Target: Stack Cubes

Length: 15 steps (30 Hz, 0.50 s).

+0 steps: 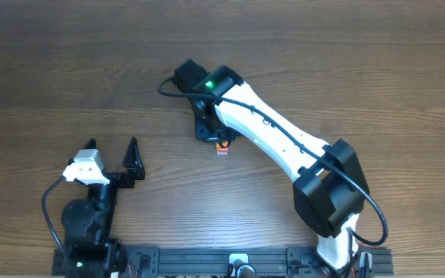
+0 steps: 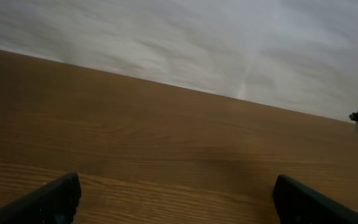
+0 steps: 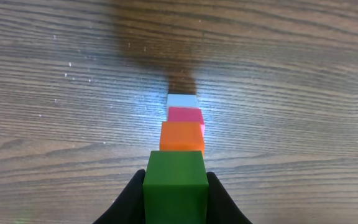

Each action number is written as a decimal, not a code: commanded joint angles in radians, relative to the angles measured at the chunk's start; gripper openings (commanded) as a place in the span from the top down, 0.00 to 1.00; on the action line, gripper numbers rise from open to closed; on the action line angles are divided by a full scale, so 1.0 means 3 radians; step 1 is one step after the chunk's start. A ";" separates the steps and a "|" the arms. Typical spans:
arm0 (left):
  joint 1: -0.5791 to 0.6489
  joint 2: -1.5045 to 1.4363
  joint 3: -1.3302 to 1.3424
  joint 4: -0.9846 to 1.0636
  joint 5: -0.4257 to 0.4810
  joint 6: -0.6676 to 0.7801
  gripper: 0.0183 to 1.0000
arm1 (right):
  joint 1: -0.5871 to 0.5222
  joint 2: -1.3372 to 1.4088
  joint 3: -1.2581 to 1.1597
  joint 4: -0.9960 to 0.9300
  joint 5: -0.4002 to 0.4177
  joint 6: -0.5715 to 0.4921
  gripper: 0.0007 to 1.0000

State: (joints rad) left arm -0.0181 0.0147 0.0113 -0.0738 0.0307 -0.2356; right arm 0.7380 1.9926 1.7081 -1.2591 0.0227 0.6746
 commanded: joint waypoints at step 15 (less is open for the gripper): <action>0.0018 -0.0039 -0.0019 -0.0004 0.0043 -0.0037 0.00 | 0.0003 -0.0135 -0.0225 0.0136 -0.0112 0.0067 0.99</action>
State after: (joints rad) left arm -0.0181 0.0147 0.0113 -0.0738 0.0307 -0.2356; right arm 0.7380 1.9862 1.6508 -1.2247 -0.0029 0.6811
